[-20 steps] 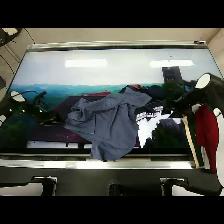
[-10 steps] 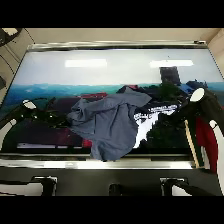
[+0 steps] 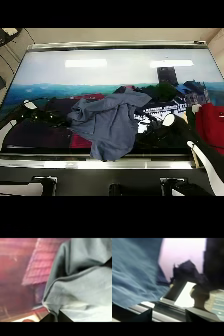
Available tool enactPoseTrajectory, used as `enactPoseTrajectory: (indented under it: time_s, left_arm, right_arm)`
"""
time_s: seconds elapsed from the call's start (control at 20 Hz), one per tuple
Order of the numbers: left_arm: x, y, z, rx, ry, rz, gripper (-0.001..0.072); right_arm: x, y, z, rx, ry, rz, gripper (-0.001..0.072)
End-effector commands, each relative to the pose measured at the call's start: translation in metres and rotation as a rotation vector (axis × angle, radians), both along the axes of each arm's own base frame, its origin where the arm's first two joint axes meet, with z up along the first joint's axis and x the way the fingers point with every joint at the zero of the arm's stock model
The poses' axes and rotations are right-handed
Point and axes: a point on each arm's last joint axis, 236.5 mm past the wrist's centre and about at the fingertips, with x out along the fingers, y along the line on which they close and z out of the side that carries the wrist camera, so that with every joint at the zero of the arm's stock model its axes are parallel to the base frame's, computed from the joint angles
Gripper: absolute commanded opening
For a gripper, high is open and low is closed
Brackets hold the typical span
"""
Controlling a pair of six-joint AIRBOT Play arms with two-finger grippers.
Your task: Fold the shirts.
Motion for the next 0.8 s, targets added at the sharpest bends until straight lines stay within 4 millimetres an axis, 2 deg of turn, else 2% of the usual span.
enactPoseTrajectory:
  time_s: [0.0,0.15,0.2,0.25,0.3,0.35,0.4,0.45,0.5,0.55,0.6,0.65,0.7,0.75]
  left_arm:
    - [-0.003,-0.004,0.010,-0.018,-0.001,-0.009,0.0028]
    - [-0.002,-0.004,0.015,-0.018,-0.013,-0.009,0.0029]
    - [-0.003,-0.006,0.016,-0.024,-0.009,-0.010,0.0029]
    - [-0.004,-0.007,0.017,-0.031,-0.005,-0.011,0.0029]
    - [-0.006,-0.008,0.020,-0.034,-0.006,-0.015,0.0029]
    - [-0.004,-0.008,0.025,-0.032,-0.019,-0.017,0.0028]
    - [0.000,-0.007,0.035,-0.026,-0.054,-0.017,0.0028]
    - [0.008,-0.006,0.052,-0.017,-0.108,-0.018,0.0027]
    - [0.021,-0.004,0.080,-0.003,-0.194,-0.018,0.0027]
    - [0.036,-0.004,0.119,0.003,-0.311,-0.012,0.0027]
    - [0.051,-0.007,0.168,-0.003,-0.450,0.000,0.0027]
    - [0.061,-0.014,0.235,-0.028,-0.626,0.019,0.0027]
    - [0.063,-0.022,0.308,-0.067,-0.813,0.042,0.0028]
    - [0.055,-0.031,0.397,-0.119,-1.040,0.078,0.0028]
  right_arm:
    - [0.009,0.035,-0.011,0.042,-0.081,-0.070,0.0515]
    - [0.005,0.046,-0.026,0.009,-0.043,-0.102,0.0515]
    - [0.002,0.049,-0.031,0.001,-0.026,-0.103,0.0493]
    - [0.002,0.050,-0.033,0.001,-0.020,-0.110,0.0389]
    - [0.008,0.049,-0.033,0.001,-0.042,-0.125,0.0092]
    - [0.019,0.049,-0.027,0.006,-0.088,-0.127,0.0035]
    - [0.032,0.049,-0.015,0.013,-0.149,-0.108,0.0035]
    - [0.053,0.044,0.005,0.010,-0.235,-0.095,0.0034]
    - [0.078,0.037,0.031,0.001,-0.342,-0.087,0.0034]
    - [0.110,0.025,0.072,-0.018,-0.491,-0.086,0.0034]
    - [0.143,0.009,0.124,-0.044,-0.670,-0.100,0.0034]
    - [0.175,-0.012,0.197,-0.080,-0.899,-0.123,0.0035]
    - [0.195,-0.033,0.281,-0.105,-1.139,-0.176,0.0035]
    - [0.197,-0.056,0.383,-0.113,-1.405,-0.253,0.0035]
